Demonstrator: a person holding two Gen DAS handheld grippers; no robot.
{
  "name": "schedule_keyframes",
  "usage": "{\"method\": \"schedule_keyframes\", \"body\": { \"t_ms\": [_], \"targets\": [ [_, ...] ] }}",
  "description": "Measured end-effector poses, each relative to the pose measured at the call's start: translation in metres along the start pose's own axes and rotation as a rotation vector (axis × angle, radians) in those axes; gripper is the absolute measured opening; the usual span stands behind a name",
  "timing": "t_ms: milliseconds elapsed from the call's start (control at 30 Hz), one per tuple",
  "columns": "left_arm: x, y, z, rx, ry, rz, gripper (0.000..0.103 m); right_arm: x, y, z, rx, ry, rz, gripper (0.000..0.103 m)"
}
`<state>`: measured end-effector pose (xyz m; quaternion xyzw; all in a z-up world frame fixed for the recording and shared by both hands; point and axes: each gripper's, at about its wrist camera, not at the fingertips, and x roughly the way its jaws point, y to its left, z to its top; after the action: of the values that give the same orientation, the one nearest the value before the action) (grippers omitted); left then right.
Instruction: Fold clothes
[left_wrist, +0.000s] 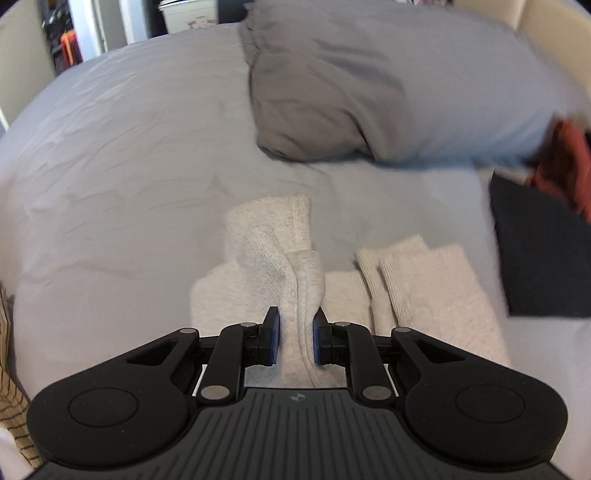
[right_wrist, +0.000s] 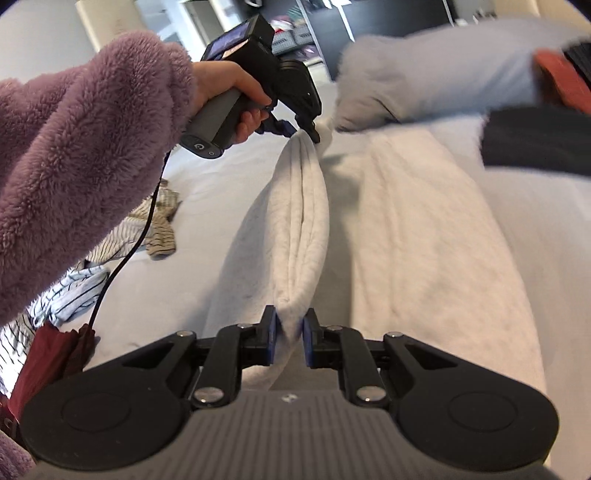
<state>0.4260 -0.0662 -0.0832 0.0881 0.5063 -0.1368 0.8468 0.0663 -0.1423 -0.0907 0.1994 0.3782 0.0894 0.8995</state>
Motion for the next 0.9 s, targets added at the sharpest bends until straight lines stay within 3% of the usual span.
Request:
{"method": "schedule_keyframes", "body": {
  "t_ms": [200, 367, 500, 633, 833, 900],
  "targets": [
    [0.031, -0.028, -0.012, 0.054, 0.036, 0.024, 0.017, 0.012, -0.022, -0.01, 0.075, 0.081, -0.01, 0.016],
    [0.032, -0.022, -0.014, 0.009, 0.018, -0.068, 0.044, 0.018, -0.037, -0.019, 0.141, 0.164, 0.012, 0.011],
    [0.004, -0.019, -0.02, 0.025, -0.035, -0.104, 0.051, 0.022, -0.038, -0.019, 0.143, 0.169, 0.016, 0.01],
    [-0.049, -0.006, -0.046, 0.013, -0.098, -0.147, 0.052, 0.022, -0.041, -0.018, 0.163, 0.183, 0.02, 0.011],
    [-0.123, 0.005, -0.127, 0.12, -0.138, -0.127, 0.052, 0.003, -0.031, -0.022, 0.104, 0.189, -0.009, 0.018],
    [-0.14, 0.007, -0.16, 0.129, -0.135, -0.125, 0.052, -0.011, -0.031, -0.025, 0.079, 0.177, -0.024, 0.027]
  ]
}}
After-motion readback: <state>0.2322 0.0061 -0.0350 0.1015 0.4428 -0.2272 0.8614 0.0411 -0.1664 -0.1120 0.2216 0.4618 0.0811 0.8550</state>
